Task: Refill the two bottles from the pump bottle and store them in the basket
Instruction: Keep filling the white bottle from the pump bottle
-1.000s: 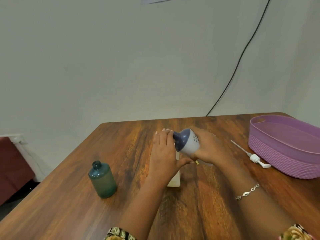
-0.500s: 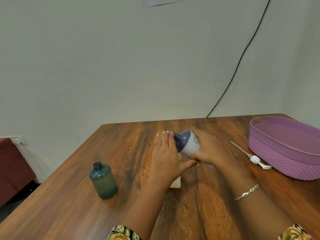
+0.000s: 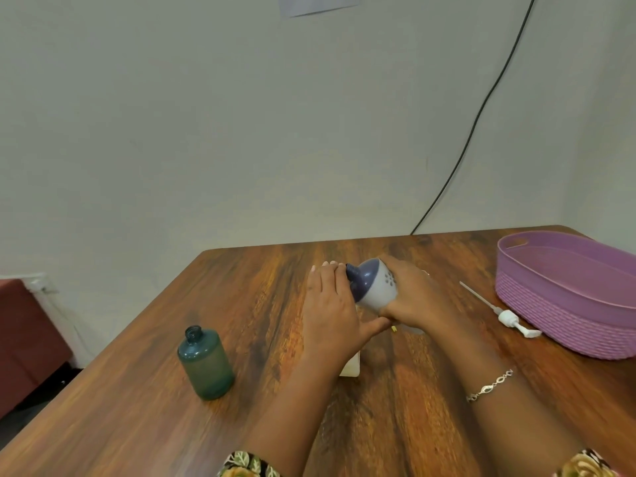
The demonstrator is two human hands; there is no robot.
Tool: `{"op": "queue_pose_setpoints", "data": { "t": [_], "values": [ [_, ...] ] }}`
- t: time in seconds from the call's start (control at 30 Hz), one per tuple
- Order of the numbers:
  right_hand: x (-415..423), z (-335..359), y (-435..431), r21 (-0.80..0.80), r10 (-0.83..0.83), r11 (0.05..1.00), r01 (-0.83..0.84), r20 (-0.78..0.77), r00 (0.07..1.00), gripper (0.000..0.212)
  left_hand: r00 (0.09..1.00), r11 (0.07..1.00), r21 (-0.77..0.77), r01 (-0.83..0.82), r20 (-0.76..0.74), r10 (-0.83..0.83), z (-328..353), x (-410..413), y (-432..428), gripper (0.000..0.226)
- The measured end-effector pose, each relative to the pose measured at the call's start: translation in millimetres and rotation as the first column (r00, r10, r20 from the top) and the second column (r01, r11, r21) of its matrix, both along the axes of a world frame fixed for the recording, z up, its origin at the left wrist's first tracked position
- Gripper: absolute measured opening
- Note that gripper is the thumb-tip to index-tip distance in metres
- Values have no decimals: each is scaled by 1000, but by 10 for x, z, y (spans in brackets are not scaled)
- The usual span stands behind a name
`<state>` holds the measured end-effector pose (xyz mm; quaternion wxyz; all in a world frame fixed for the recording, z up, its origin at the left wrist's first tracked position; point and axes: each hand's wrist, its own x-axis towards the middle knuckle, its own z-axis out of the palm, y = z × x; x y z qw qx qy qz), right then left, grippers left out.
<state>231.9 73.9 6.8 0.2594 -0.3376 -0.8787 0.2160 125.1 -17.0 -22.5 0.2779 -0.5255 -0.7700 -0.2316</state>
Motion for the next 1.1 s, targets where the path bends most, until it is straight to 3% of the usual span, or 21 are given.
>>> {"op": "queue_pose_setpoints", "data": {
  "t": [0.27,1.1],
  "values": [
    [14,53,-28,-7,13,1000,-13,-43,999,73,995,998,40,43,-89,-39,124,-64,12,99],
    [-11,6,-26,0,-7,1000,7,22,1000,79,999,999,14,29,-46,-28,12,-51,-20,100]
  ]
}}
